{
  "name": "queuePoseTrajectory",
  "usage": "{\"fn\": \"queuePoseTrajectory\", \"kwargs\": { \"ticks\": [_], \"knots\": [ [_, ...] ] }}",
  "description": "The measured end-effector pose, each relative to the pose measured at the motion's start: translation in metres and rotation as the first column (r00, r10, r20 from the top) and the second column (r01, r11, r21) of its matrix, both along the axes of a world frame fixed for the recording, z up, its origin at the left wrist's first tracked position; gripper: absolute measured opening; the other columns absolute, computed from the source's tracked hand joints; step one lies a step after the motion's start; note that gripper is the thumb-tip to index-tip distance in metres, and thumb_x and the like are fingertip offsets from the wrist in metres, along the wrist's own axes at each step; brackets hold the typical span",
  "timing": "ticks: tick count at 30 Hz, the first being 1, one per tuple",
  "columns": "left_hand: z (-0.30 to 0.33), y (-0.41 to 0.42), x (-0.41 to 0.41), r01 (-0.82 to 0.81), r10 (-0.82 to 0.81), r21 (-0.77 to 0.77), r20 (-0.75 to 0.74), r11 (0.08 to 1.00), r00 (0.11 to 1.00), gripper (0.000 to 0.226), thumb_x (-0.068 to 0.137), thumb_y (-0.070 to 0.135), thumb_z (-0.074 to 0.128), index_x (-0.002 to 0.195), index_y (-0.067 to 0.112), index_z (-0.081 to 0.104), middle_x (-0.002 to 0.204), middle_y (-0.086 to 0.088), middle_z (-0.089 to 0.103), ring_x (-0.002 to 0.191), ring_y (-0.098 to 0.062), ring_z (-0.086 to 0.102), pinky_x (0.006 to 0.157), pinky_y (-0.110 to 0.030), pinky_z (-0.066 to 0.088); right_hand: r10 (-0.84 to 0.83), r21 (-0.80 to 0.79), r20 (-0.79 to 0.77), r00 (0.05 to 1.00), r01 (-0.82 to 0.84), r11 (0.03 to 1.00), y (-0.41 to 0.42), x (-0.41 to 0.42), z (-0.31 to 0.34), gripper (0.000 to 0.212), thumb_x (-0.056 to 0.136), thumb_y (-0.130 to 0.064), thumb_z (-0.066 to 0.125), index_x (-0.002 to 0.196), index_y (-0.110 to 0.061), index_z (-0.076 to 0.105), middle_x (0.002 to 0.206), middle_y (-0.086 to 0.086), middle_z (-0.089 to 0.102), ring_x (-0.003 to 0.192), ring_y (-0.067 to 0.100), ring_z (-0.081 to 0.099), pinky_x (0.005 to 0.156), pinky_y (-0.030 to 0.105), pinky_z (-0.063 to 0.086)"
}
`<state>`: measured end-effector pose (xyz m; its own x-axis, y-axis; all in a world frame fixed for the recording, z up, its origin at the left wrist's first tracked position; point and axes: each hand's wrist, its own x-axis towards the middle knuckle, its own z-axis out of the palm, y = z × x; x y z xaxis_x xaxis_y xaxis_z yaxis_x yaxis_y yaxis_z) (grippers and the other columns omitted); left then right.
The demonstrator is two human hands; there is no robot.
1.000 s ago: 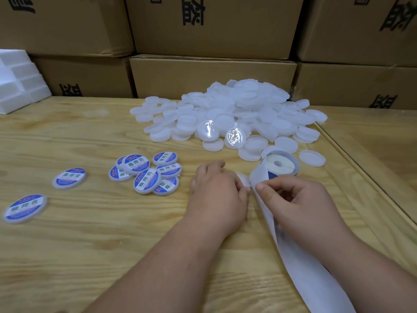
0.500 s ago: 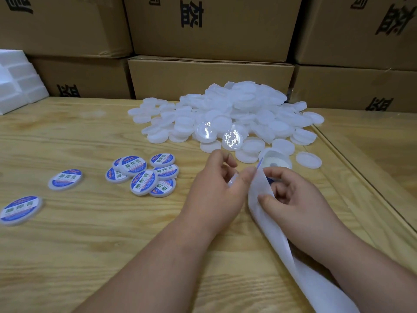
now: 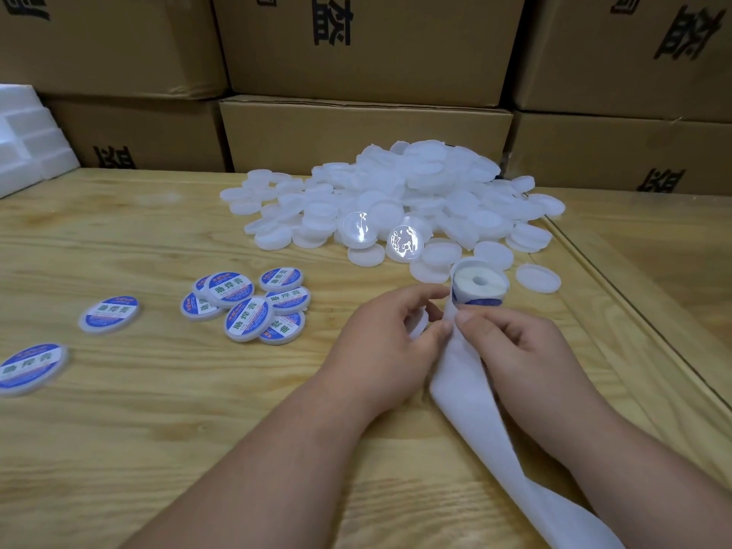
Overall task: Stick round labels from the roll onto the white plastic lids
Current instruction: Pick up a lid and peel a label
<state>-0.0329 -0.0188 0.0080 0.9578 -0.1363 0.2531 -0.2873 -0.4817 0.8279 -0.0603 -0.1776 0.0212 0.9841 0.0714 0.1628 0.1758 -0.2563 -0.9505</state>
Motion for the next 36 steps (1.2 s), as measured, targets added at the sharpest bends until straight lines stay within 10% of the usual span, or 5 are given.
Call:
{"fn": "queuePoseTrajectory", "kwargs": {
  "ticks": [4,7,19,30,36],
  "knots": [
    [0.001,0.000,0.000,-0.007,0.007,0.004,-0.002,1.000,1.000,0.025,0.093,0.042,0.067,0.117,0.036,0.072,0.104,0.022,0.071,0.098,0.006,0.062,0.085,-0.016,0.049,0.010,0.034,0.004,1.000,-0.010,0.999,-0.001,0.001,-0.001,0.023,0.099,-0.034,0.061,0.085,-0.034,0.079,0.059,-0.010,0.065,0.053,-0.001,0.056,0.051,0.013,0.042],
    [0.000,0.001,0.000,-0.007,0.006,-0.054,-0.029,0.999,1.000,0.021,0.090,0.049,0.068,0.108,0.037,0.073,0.091,0.024,0.071,0.091,0.010,0.062,0.076,-0.012,0.048,0.020,0.024,0.029,0.999,-0.020,1.000,0.000,-0.001,0.000,0.033,0.101,-0.034,0.058,0.074,-0.028,0.076,0.060,0.000,0.064,0.051,-0.001,0.055,0.049,0.007,0.039],
    [-0.001,-0.001,-0.001,0.005,-0.010,-0.146,-0.034,0.989,0.999,0.016,0.082,0.031,0.063,0.095,0.040,0.064,0.082,0.004,0.070,0.077,-0.008,0.065,0.067,-0.018,0.050,-0.090,0.103,-0.053,0.995,0.095,0.990,0.002,0.005,-0.003,0.026,0.086,-0.043,0.055,0.097,-0.030,0.075,0.094,-0.004,0.076,0.066,0.015,0.070,0.050,0.014,0.043],
    [0.008,0.001,-0.015,0.366,-0.378,-0.184,-0.035,0.912,0.925,0.010,0.088,0.004,0.067,0.087,0.014,0.069,0.078,0.017,0.069,0.072,0.000,0.064,0.073,-0.016,0.048,-0.163,0.080,-0.093,0.982,0.170,0.982,-0.003,0.011,-0.007,0.030,0.093,-0.036,0.063,0.106,-0.011,0.072,0.069,-0.013,0.065,0.064,0.004,0.057,0.072,0.032,0.044],
    [0.012,-0.003,-0.019,0.436,-0.445,-0.150,-0.032,0.887,0.895,0.006,0.081,0.019,0.064,0.084,0.022,0.068,0.081,0.004,0.069,0.079,-0.005,0.062,0.080,-0.027,0.052,-0.155,0.078,-0.067,0.986,0.160,0.984,-0.002,0.011,-0.006,0.016,0.096,-0.020,0.062,0.089,-0.007,0.070,0.069,0.015,0.062,0.069,0.016,0.060,0.072,0.037,0.049]
  ]
}}
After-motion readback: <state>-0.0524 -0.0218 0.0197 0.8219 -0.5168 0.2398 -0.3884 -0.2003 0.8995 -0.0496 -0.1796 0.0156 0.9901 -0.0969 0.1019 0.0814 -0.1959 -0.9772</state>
